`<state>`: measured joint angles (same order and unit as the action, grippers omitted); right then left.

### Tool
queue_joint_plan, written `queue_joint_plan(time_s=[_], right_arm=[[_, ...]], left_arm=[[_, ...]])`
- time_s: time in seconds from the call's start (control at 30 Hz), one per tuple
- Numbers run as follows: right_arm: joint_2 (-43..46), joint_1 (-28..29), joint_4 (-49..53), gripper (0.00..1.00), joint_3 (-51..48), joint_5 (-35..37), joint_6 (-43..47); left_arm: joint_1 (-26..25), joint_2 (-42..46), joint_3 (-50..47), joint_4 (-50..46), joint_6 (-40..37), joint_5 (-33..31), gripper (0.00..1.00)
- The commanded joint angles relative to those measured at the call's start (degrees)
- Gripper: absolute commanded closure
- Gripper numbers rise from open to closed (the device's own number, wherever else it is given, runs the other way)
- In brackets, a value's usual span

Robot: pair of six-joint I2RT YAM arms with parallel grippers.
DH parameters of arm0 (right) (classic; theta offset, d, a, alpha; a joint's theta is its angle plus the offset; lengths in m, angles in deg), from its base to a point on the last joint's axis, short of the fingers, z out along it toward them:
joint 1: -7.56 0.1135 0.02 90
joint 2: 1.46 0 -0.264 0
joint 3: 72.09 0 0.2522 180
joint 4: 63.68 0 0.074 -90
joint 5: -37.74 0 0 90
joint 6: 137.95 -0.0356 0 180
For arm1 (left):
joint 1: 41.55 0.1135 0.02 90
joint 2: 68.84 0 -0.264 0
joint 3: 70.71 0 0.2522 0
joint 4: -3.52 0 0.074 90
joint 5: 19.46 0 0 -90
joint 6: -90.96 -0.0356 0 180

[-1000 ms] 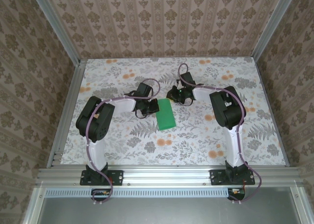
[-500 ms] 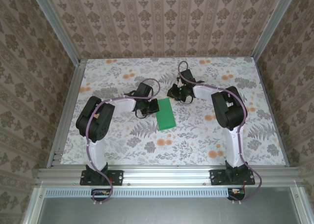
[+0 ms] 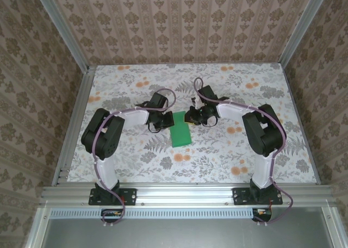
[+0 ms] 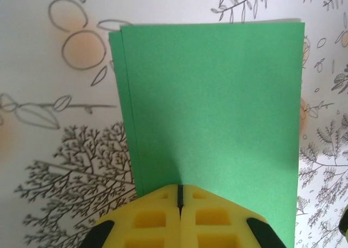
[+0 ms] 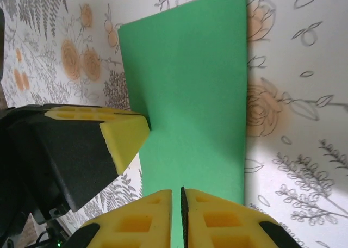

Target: Fold a paper plane with a square sheet of paper (pick it up from the middle)

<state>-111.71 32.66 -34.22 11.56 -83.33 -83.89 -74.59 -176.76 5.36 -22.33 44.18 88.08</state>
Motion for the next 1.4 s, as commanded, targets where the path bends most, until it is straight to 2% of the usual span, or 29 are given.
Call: queue_joint_plan(time_s=[0.0, 0.37, 0.77, 1.2, 1.37], right_arm=[[-1.00, 0.22, 1.67, 0.85, 0.15, -1.93, 1.26], [-5.13, 0.84, 0.79, 0.86, 0.60, -2.77, 0.76], [-7.20, 1.00, 4.60, 0.86, 1.22, -1.73, 4.80], [-8.07, 1.00, 5.53, 0.86, 1.67, -0.92, 7.31], [-8.07, 1.00, 4.79, 0.87, 1.39, -1.01, 6.85]], left_arm=[[-0.45, 0.26, -2.06, -6.87, -0.45, -2.11, 1.00], [-0.45, 1.04, 0.78, -7.40, -0.69, -0.70, 1.00], [0.93, 2.64, 5.97, -6.24, -1.99, 3.17, 1.00], [0.45, -7.55, 16.58, -6.07, -2.76, 8.21, 0.99], [0.25, -10.38, 17.68, -5.93, -2.27, 8.39, 1.00]])
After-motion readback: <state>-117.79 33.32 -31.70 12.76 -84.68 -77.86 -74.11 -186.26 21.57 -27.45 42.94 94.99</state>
